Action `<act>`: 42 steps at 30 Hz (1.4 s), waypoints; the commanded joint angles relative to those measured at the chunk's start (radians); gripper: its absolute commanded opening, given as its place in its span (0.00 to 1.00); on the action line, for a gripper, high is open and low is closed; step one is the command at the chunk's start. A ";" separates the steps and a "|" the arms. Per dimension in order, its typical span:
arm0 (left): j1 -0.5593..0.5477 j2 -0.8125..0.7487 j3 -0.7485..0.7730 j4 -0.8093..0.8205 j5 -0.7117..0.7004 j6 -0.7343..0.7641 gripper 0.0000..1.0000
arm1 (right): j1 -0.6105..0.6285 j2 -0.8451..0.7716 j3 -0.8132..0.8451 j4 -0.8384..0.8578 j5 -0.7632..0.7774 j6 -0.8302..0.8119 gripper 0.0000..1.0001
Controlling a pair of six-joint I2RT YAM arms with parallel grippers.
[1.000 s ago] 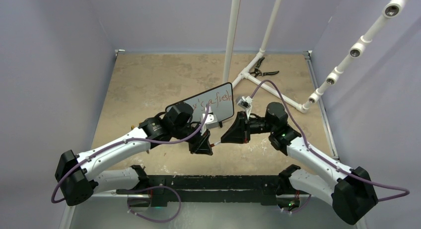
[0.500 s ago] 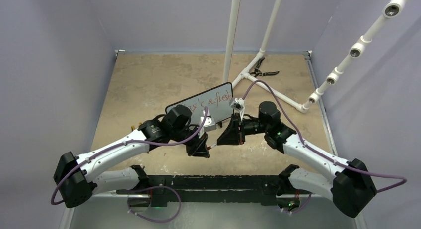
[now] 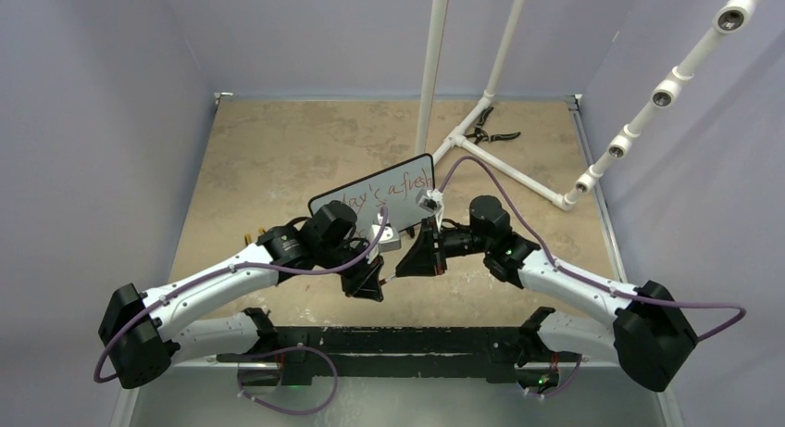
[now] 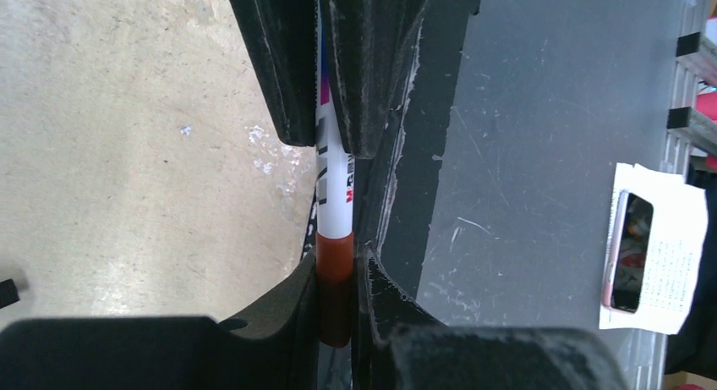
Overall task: Write a sentence on the whiteboard
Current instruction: Close the whiteboard marker at the center of the board, then place the whiteboard marker at the center of the board, then reset both arms
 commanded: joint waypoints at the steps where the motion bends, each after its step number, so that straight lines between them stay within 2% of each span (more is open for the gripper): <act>1: 0.003 -0.008 0.078 0.362 -0.051 0.030 0.00 | 0.072 0.015 0.009 -0.117 0.143 -0.024 0.00; 2: 0.005 -0.006 0.083 0.347 -0.085 0.029 0.00 | 0.069 0.014 0.018 -0.158 0.221 -0.026 0.00; 4: 0.017 -0.011 0.089 0.334 -0.137 0.019 0.11 | 0.043 0.026 0.021 -0.216 0.326 -0.028 0.00; 7: 0.034 -0.025 0.099 0.338 -0.175 -0.001 0.34 | -0.023 0.053 -0.003 -0.220 0.374 -0.003 0.00; 9: 0.049 -0.030 0.110 0.338 -0.179 -0.012 0.44 | -0.077 0.066 -0.020 -0.224 0.401 0.008 0.00; 14: 0.062 -0.045 0.136 0.349 -0.201 -0.031 0.61 | -0.156 0.099 -0.047 -0.227 0.440 0.013 0.00; 16: 0.071 -0.047 0.150 0.352 -0.230 -0.040 0.64 | -0.160 0.117 -0.037 -0.261 0.496 0.008 0.06; 18: 0.083 -0.043 0.175 0.345 -0.276 -0.047 0.66 | -0.168 0.131 -0.022 -0.305 0.566 0.007 0.20; 23: 0.143 -0.014 0.250 0.318 -0.370 -0.071 0.69 | -0.177 0.109 0.016 -0.386 0.740 0.014 0.59; 25: 0.195 -0.006 0.277 0.314 -0.378 -0.095 0.69 | -0.184 0.088 0.038 -0.432 0.807 0.018 0.82; 27: 0.257 -0.007 0.296 0.323 -0.381 -0.123 0.71 | -0.198 0.069 0.065 -0.476 0.873 0.019 0.94; 29: 0.320 -0.012 0.316 0.327 -0.387 -0.146 0.71 | -0.224 0.048 0.091 -0.513 0.928 0.017 0.99; 35: 0.521 -0.006 0.355 0.299 -0.512 -0.209 0.77 | -0.329 -0.083 0.152 -0.560 1.092 0.026 0.99; 39: 0.700 -0.027 0.301 0.294 -0.592 -0.261 0.86 | -0.358 -0.200 0.188 -0.519 1.216 0.005 0.99; 42: 0.807 -0.077 0.229 0.305 -0.683 -0.291 0.87 | -0.359 -0.298 0.187 -0.426 1.260 -0.079 0.99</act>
